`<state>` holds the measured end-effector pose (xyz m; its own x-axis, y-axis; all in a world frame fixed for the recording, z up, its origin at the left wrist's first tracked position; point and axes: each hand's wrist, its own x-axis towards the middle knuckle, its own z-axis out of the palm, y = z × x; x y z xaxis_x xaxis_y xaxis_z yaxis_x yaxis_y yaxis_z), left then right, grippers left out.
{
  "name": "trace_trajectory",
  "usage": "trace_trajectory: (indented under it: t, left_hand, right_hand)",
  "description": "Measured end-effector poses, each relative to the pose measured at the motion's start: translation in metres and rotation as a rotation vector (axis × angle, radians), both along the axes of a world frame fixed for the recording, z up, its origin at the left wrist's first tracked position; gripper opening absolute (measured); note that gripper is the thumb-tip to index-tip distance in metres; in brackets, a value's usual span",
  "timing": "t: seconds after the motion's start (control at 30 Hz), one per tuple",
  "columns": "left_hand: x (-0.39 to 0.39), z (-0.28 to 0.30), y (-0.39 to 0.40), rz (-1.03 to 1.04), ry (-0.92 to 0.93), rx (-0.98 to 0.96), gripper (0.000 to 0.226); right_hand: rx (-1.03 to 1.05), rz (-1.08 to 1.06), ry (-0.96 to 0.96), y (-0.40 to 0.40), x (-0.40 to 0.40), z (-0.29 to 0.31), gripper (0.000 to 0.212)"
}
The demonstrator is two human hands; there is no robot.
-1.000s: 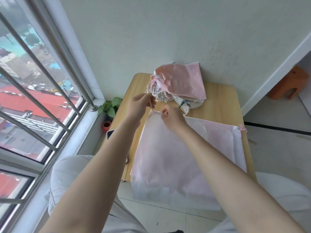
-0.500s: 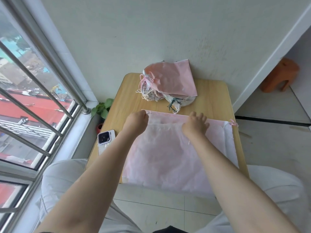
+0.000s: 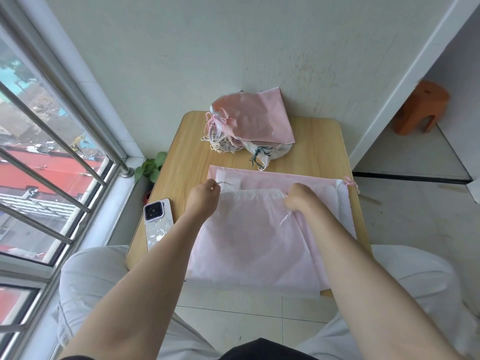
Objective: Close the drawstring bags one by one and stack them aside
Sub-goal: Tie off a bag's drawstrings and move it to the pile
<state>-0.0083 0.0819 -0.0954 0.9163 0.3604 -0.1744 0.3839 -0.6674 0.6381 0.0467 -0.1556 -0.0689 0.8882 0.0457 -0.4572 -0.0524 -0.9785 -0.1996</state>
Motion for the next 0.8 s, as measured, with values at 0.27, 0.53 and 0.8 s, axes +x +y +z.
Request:
trace_trajectory:
  t: [0.27, 0.53, 0.8]
  left_hand:
    - [-0.001, -0.007, -0.002, -0.019, -0.029, 0.070, 0.023]
    - [0.005, 0.008, -0.001, 0.391, 0.000, -0.519, 0.022]
    - [0.010, 0.025, 0.023, 0.613, -0.090, -0.942, 0.018]
  right_hand:
    - [1.005, -0.644, 0.087, -0.032, 0.008, 0.007, 0.025]
    - [2.052, -1.083, 0.184, -0.025, 0.005, 0.012, 0.034]
    - [1.306, -0.988, 0.042, -0.028, 0.013, 0.019, 0.037]
